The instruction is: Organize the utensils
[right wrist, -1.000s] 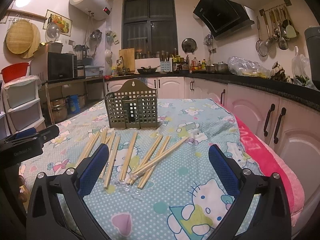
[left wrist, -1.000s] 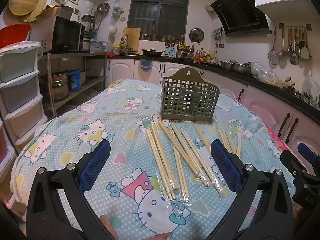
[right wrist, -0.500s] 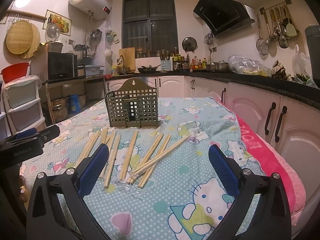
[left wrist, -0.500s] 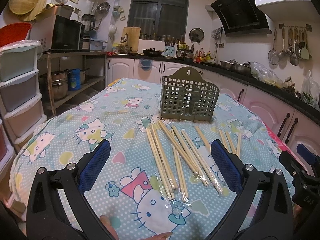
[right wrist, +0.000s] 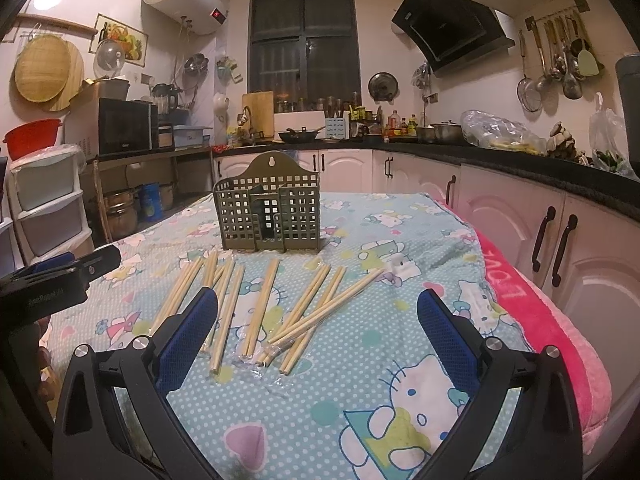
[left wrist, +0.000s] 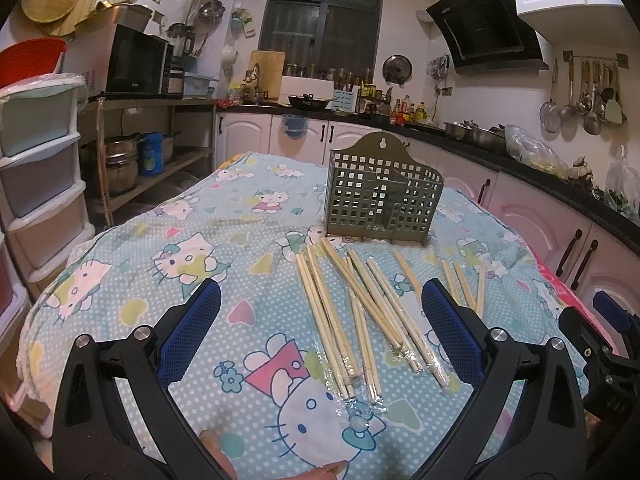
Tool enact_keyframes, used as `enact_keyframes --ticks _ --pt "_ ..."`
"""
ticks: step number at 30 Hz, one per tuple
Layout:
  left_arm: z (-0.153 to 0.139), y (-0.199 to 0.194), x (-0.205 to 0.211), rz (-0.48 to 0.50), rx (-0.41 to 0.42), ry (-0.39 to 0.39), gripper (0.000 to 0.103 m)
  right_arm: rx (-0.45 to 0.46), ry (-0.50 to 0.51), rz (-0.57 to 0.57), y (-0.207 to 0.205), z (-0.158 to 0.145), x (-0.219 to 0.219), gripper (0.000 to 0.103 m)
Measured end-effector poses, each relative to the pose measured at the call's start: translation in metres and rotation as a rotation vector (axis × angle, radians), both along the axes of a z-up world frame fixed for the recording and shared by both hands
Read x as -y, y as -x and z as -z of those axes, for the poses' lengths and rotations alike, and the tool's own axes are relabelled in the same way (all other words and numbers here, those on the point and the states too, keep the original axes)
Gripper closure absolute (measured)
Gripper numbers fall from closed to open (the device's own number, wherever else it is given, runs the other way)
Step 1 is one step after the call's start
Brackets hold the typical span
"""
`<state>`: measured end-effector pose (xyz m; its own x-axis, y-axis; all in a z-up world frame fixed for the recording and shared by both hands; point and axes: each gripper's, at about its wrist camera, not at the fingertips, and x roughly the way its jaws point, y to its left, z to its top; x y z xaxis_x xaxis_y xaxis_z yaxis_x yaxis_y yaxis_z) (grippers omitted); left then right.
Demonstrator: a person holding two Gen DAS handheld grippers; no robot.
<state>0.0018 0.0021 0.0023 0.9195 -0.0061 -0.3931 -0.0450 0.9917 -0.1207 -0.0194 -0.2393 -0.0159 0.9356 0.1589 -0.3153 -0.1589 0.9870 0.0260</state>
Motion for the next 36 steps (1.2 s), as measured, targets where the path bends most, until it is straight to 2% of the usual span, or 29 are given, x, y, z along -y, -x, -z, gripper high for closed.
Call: enact_keyframes --ticks 17,22,25,28,33,36 --pt "0.004 -0.023 -0.034 -0.05 -0.077 0.04 0.011 -0.054 0.046 -0.113 -0.032 -0.008 -0.029 0.006" --pt "0.0 -0.032 -0.046 -0.034 -0.078 0.06 0.011 -0.066 0.066 -0.14 -0.045 -0.011 -0.039 0.006" --pt "-0.001 -0.041 -0.055 0.002 -0.082 0.099 0.011 -0.072 0.086 -0.155 -0.054 -0.013 -0.046 0.006" --pt "-0.001 -0.057 -0.057 -0.005 -0.128 0.071 0.011 -0.081 0.107 -0.171 -0.064 -0.015 -0.053 0.006" --pt "0.001 -0.08 -0.056 0.034 -0.192 0.067 0.012 -0.099 0.131 -0.182 -0.083 -0.017 -0.06 0.006" --pt "0.001 -0.094 -0.055 0.057 -0.224 0.066 0.021 -0.114 0.137 -0.178 -0.095 -0.018 -0.061 0.006"
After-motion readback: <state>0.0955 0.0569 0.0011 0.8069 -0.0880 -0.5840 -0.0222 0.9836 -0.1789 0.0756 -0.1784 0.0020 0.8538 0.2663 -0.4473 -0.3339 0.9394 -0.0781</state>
